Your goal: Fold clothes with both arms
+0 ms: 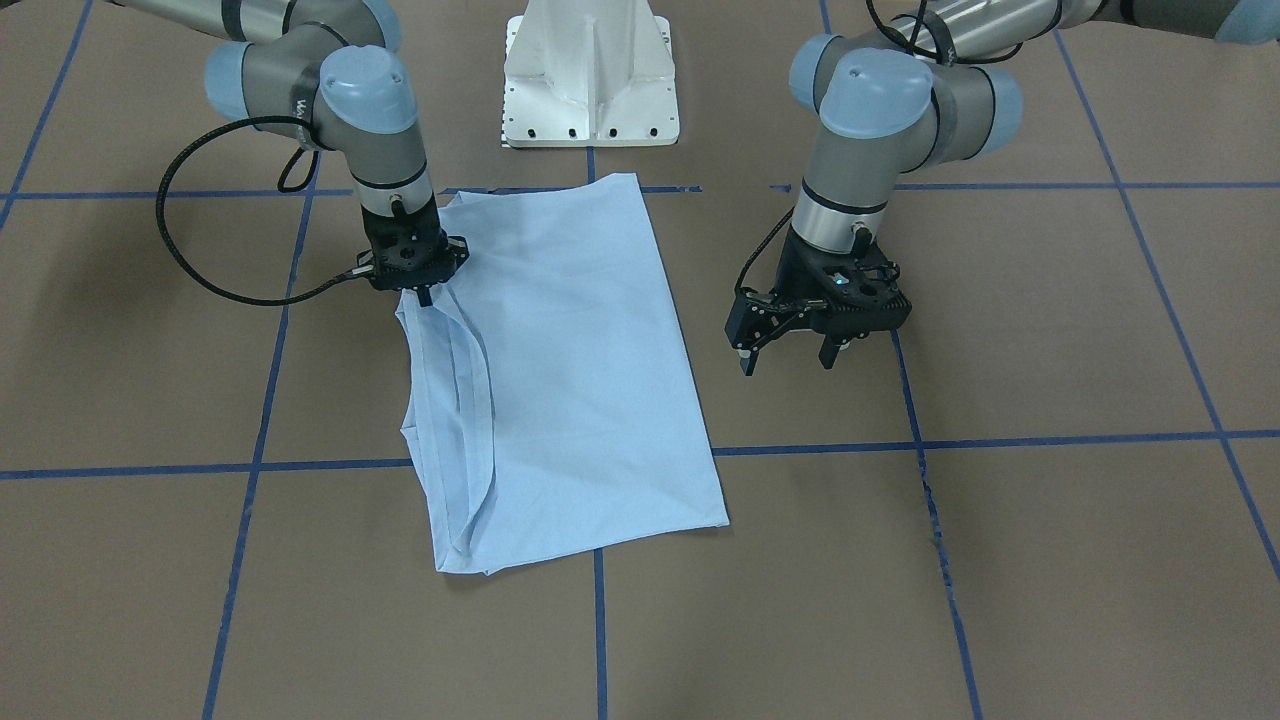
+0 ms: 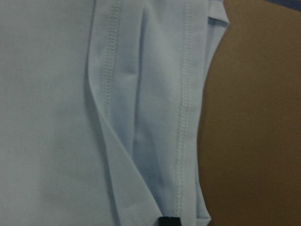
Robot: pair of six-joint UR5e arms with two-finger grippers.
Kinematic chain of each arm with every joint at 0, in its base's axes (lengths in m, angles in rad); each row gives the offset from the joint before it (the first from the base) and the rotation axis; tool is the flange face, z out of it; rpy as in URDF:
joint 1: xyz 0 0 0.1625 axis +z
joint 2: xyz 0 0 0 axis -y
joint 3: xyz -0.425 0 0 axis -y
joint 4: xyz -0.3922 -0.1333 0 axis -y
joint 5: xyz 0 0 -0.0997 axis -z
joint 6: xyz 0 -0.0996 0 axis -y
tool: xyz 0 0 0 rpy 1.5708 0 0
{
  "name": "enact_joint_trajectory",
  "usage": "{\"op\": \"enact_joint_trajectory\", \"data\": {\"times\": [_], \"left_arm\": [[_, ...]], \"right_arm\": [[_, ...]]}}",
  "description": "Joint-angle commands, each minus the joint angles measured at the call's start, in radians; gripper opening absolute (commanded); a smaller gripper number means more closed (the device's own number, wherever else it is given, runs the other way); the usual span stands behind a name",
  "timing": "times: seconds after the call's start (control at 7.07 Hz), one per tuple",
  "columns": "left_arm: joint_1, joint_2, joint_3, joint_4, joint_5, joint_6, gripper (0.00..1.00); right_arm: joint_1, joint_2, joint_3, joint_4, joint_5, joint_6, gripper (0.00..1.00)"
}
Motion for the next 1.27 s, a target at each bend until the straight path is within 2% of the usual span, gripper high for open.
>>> {"op": "enact_joint_trajectory", "data": {"times": [0.0, 0.14, 0.28, 0.42, 0.57, 0.85, 0.99, 1.13], "left_arm": [[0.001, -0.002, -0.002, 0.001, 0.0, 0.0, 1.0], [0.002, -0.002, -0.002, 0.0, -0.002, -0.003, 1.0], [0.002, 0.0, -0.003, 0.001, 0.0, -0.005, 1.0], [0.002, 0.0, -0.003, 0.002, 0.0, -0.005, 1.0], [0.004, -0.002, -0.003, 0.0, -0.002, -0.006, 1.0], [0.028, -0.003, -0.014, -0.002, -0.003, -0.009, 1.0], [0.056, -0.014, -0.003, -0.049, -0.002, -0.079, 1.0], [0.07, -0.02, 0.07, -0.163, 0.0, -0.109, 1.0]], "right_arm": [[0.016, -0.141, 0.135, -0.007, 0.033, -0.026, 0.0], [0.037, -0.176, 0.184, -0.007, 0.083, -0.027, 0.12], [0.031, -0.175, 0.175, -0.007, 0.078, -0.024, 0.72], [0.025, -0.166, 0.157, -0.006, 0.067, -0.019, 1.0], [0.025, -0.155, 0.139, -0.001, 0.047, -0.025, 1.0], [0.065, -0.056, 0.079, 0.005, 0.045, -0.028, 1.0], [0.077, -0.014, 0.076, 0.004, 0.048, -0.027, 1.0], [0.089, 0.015, 0.076, 0.004, 0.051, -0.024, 1.0]]}}
